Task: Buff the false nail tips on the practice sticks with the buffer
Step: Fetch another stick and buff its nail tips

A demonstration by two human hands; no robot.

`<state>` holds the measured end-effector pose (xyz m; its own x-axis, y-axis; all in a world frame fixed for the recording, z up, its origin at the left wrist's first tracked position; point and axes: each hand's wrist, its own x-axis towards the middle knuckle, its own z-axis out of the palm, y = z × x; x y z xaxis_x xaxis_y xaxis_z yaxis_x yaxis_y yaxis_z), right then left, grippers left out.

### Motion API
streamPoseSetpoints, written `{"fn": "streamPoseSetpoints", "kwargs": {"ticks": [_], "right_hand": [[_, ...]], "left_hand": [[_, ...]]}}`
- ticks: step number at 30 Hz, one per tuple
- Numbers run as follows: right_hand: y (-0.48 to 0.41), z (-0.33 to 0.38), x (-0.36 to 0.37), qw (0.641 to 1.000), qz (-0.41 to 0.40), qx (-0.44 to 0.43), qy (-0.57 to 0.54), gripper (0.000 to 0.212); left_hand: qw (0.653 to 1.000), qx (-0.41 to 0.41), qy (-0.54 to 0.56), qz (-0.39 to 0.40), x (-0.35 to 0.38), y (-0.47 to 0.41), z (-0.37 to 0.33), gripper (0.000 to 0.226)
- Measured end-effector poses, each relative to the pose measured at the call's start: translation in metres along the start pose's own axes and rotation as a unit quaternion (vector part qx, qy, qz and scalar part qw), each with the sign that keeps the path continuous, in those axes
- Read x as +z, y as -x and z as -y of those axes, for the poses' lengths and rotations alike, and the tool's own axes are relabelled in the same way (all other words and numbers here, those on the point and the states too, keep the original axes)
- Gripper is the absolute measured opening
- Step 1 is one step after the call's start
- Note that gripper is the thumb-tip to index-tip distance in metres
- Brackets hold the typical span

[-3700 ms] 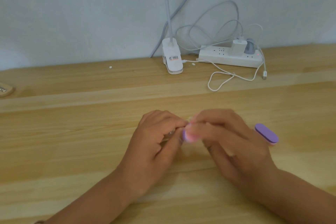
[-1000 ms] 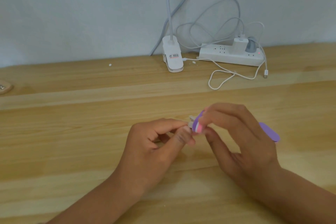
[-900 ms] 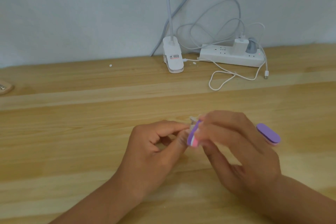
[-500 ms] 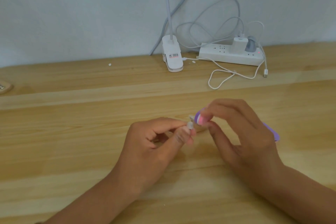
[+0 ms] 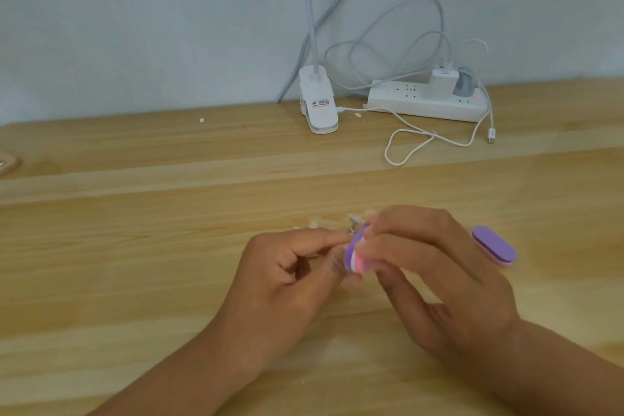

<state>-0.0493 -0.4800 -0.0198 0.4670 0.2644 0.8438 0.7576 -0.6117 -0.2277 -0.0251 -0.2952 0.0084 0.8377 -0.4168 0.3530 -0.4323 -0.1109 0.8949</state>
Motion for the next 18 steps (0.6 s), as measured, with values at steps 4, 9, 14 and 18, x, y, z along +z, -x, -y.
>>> {"fn": "streamPoseSetpoints", "kwargs": {"ticks": [4, 9, 14, 18], "right_hand": [[-0.0011, -0.0032, -0.0019, 1.000, -0.007, 0.006, 0.004, 0.025], [-0.0008, -0.0065, -0.0027, 1.000, 0.007, -0.009, 0.000, 0.025], [0.0012, -0.0022, 0.0005, 1.000, 0.003, -0.020, -0.002, 0.021], [-0.0019, -0.0073, -0.0038, 1.000, -0.013, -0.010, 0.018, 0.027]], "left_hand": [[1.000, -0.008, 0.007, 0.010, 0.0002, -0.0009, 0.0012, 0.024], [0.999, -0.007, 0.026, 0.029, 0.0003, -0.0007, 0.0035, 0.025], [0.997, -0.030, 0.056, 0.042, -0.0011, 0.0000, 0.0070, 0.026], [0.995, -0.044, 0.075, 0.056, -0.0009, -0.0006, 0.0082, 0.026]]}}
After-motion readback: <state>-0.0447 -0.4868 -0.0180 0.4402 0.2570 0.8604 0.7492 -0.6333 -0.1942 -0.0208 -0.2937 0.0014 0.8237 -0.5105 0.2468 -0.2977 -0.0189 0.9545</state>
